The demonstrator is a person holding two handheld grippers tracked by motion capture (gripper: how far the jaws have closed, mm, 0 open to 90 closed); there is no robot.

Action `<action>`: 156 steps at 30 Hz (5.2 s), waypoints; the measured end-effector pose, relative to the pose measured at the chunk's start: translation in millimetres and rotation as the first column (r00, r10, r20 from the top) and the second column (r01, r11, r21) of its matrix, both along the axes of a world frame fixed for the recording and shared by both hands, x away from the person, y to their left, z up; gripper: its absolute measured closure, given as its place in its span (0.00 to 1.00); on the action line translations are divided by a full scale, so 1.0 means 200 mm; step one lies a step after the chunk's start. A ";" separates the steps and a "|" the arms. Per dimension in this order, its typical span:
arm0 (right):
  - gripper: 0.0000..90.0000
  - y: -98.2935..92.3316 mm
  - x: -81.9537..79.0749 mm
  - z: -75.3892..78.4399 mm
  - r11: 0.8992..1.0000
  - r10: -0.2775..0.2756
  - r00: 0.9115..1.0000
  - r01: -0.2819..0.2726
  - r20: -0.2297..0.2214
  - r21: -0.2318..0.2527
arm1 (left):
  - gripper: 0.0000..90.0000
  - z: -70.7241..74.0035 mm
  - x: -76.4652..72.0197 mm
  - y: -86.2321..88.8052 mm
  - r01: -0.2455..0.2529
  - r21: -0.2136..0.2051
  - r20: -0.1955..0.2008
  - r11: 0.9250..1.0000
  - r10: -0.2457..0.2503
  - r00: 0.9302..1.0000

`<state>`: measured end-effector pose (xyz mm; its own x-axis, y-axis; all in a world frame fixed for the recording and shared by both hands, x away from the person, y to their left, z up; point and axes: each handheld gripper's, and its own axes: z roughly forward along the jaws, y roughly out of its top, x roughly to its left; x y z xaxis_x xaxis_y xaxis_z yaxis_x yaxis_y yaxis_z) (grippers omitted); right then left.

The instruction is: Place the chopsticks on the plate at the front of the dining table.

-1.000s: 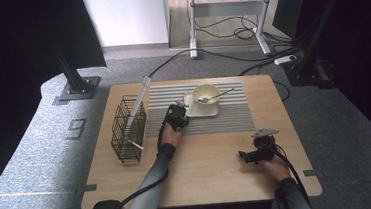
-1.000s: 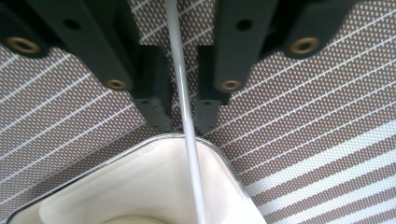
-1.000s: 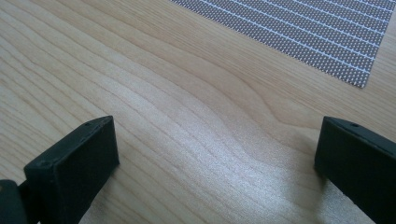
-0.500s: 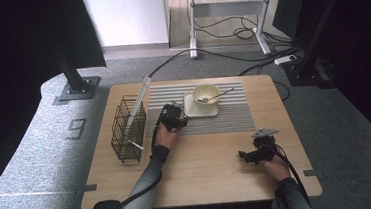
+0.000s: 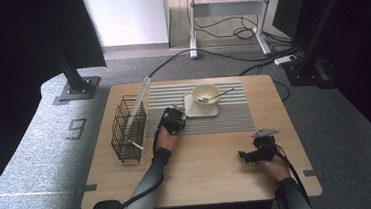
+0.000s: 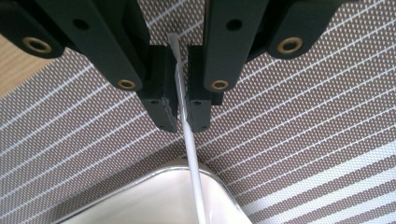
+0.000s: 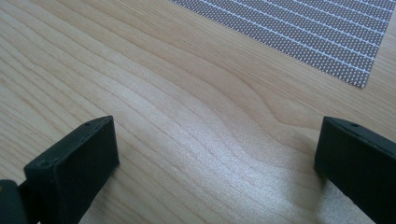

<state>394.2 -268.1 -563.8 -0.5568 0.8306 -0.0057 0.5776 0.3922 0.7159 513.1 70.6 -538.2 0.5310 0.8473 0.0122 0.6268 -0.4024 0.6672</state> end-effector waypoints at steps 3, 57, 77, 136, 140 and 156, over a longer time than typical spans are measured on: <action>0.00 0.00 0.00 0.00 1.000 0.000 1.000 0.000 0.000 0.000 | 0.92 0.00 0.02 -0.01 -0.005 0.009 0.002 1.000 0.005 1.000; 0.00 0.00 0.00 0.00 1.000 0.001 1.000 -0.001 0.000 0.000 | 0.29 -0.04 -0.07 -0.19 0.303 -0.093 0.067 0.948 -0.298 0.952; 0.00 0.00 0.00 0.00 1.000 0.001 1.000 -0.001 0.000 0.000 | 0.10 0.04 -0.15 -0.11 0.301 -0.075 0.076 0.951 -0.295 0.952; 0.00 0.01 0.00 0.00 1.000 0.004 1.000 -0.004 0.002 -0.001 | 0.00 -0.10 -0.64 0.19 0.306 -0.010 -0.014 0.952 -0.307 0.952; 0.00 0.01 0.00 0.00 1.000 -0.003 1.000 0.003 0.001 0.000 | 0.00 -0.10 -0.64 0.19 0.308 -0.008 -0.015 0.951 -0.308 0.951; 0.00 0.24 -0.03 0.17 0.992 0.124 0.991 -0.123 0.048 -0.016 | 0.00 -0.10 -0.64 0.19 0.307 -0.010 -0.014 0.952 -0.307 0.952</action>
<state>388.0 -219.9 -530.6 -0.6541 0.7550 -0.0454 0.4888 0.4677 0.7364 385.4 108.9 -558.5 0.7657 0.6432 -0.0036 0.4840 -0.5724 0.6619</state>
